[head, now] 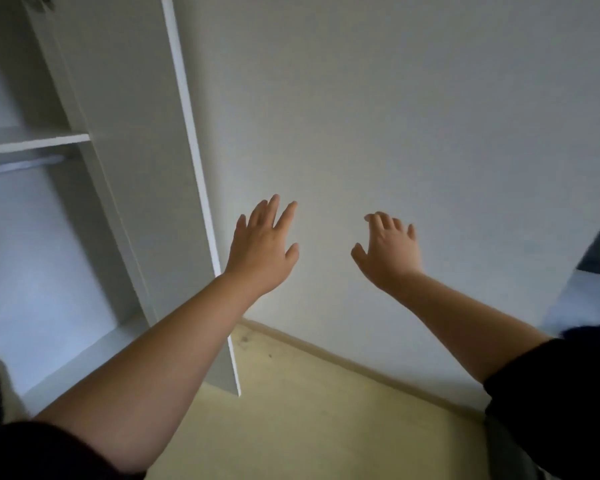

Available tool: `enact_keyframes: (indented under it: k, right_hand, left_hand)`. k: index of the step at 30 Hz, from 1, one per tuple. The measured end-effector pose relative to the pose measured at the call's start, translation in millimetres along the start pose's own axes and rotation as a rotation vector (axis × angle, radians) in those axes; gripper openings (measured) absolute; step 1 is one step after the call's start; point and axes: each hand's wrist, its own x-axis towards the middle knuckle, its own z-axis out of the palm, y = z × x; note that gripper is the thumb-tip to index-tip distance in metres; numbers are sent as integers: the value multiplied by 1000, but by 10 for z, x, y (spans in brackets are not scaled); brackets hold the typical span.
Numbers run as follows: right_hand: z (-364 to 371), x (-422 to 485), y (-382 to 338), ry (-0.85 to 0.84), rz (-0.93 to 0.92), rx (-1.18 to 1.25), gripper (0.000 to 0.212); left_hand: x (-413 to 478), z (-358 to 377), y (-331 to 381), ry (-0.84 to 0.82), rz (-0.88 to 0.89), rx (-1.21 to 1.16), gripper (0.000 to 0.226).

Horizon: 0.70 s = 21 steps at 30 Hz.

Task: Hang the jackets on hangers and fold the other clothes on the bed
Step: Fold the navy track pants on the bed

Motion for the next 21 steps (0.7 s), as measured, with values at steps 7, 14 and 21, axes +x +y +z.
enact_keyframes:
  k: [7, 14, 21]
  right_hand:
    - [-509, -864, 1646, -23, 196, -89, 56]
    - [-869, -1837, 3437, -64, 374, -136, 55]
    - [-1007, -2793, 4973, -121, 582, -143, 54]
  left_hand:
    - [30, 258, 1896, -64, 245, -79, 65]
    - [-34, 638, 4013, -139, 375, -215, 65]
    - [-288, 1165, 5763, -351, 426, -347, 66]
